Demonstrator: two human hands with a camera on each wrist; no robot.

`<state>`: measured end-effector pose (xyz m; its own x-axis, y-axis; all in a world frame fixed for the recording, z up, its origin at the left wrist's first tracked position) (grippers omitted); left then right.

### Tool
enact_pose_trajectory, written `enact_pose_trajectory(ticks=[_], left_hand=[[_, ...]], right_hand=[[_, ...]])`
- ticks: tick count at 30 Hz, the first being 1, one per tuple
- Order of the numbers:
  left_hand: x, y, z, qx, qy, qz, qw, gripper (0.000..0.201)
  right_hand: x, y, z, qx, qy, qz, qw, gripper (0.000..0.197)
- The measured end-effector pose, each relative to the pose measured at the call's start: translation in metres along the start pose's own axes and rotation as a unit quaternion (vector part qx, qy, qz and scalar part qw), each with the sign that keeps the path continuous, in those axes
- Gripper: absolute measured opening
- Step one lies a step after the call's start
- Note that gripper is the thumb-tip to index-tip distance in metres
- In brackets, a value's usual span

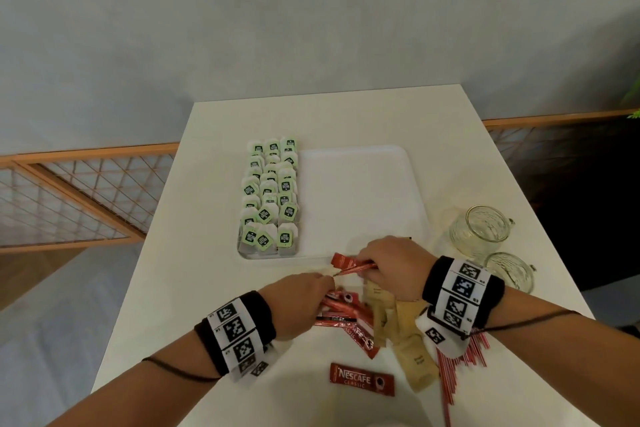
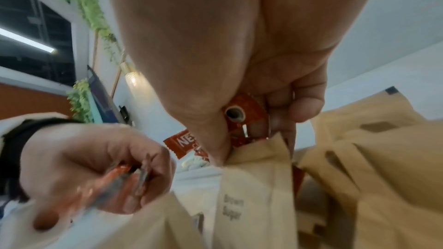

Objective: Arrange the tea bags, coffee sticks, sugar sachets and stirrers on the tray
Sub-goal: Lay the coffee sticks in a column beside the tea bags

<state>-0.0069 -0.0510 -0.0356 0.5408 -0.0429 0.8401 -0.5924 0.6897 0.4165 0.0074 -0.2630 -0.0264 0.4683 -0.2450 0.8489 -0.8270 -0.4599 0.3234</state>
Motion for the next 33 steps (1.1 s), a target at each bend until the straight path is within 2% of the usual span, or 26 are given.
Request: enact_pose_trajectory(ticks=[4,7,8,10,12,14,15,18,20,22,24,26,30,33], left_hand=[[0.014,0.008,-0.006,0.024,0.104,0.027,0.994,0.015],[0.014,0.007,-0.015,0.072,0.215,0.062,0.972,0.017],[0.013,0.005,-0.018,0.092,0.283,0.077,0.952,0.016],[0.012,0.000,-0.025,0.128,0.414,0.129,0.892,0.014],[0.016,-0.004,-0.030,0.157,0.479,0.168,0.848,0.015],[0.021,-0.008,-0.032,0.172,0.515,0.188,0.819,0.017],[0.024,-0.010,-0.031,0.174,0.513,0.194,0.818,0.022],[0.033,-0.015,-0.029,0.158,0.472,0.222,0.839,0.055],[0.038,-0.019,-0.025,0.141,0.474,0.242,0.835,0.064],[0.045,-0.021,-0.018,0.128,0.467,0.252,0.838,0.058],[0.053,-0.022,-0.011,0.108,0.445,0.270,0.847,0.046],[0.057,-0.025,-0.010,0.103,0.425,0.288,0.852,0.034],[0.061,-0.030,-0.014,0.111,0.427,0.293,0.848,0.036],[0.062,-0.034,-0.021,0.117,0.412,0.308,0.849,0.037]], right_hand=[[0.013,-0.001,0.004,-0.002,-0.085,0.024,0.996,0.023],[0.018,-0.005,0.004,-0.018,-0.139,0.035,0.989,0.021],[0.019,-0.006,0.003,-0.021,-0.155,0.039,0.987,0.022],[0.021,-0.008,0.000,-0.019,-0.177,0.039,0.983,0.022],[0.023,-0.010,-0.005,-0.017,-0.197,0.036,0.980,0.023],[0.025,-0.013,-0.009,-0.023,-0.225,0.040,0.973,0.024],[0.025,-0.014,-0.011,-0.026,-0.245,0.043,0.968,0.024],[0.028,-0.019,-0.020,-0.021,-0.309,0.047,0.950,0.028],[0.027,-0.023,-0.023,-0.014,-0.360,0.043,0.932,0.032],[0.026,-0.027,-0.027,-0.006,-0.398,0.042,0.916,0.036],[0.025,-0.033,-0.033,0.011,-0.403,0.031,0.915,0.037],[0.025,-0.035,-0.039,0.019,-0.412,0.016,0.911,0.027],[0.026,-0.039,-0.039,0.008,-0.428,-0.011,0.904,0.029],[0.027,-0.043,-0.030,-0.011,-0.397,-0.029,0.917,0.041]])
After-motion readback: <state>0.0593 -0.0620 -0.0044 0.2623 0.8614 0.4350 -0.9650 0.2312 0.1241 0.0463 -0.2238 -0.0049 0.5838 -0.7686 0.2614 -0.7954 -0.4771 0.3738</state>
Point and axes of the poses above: each hand's wrist, its own y-axis away from the middle knuckle, its own x-axis out of the back of the hand, z = x × y, the point moved 2 cm from there along -y, towards the middle knuckle, and after that the axes turned 3 degrees about -y, right-handed, at the moved point
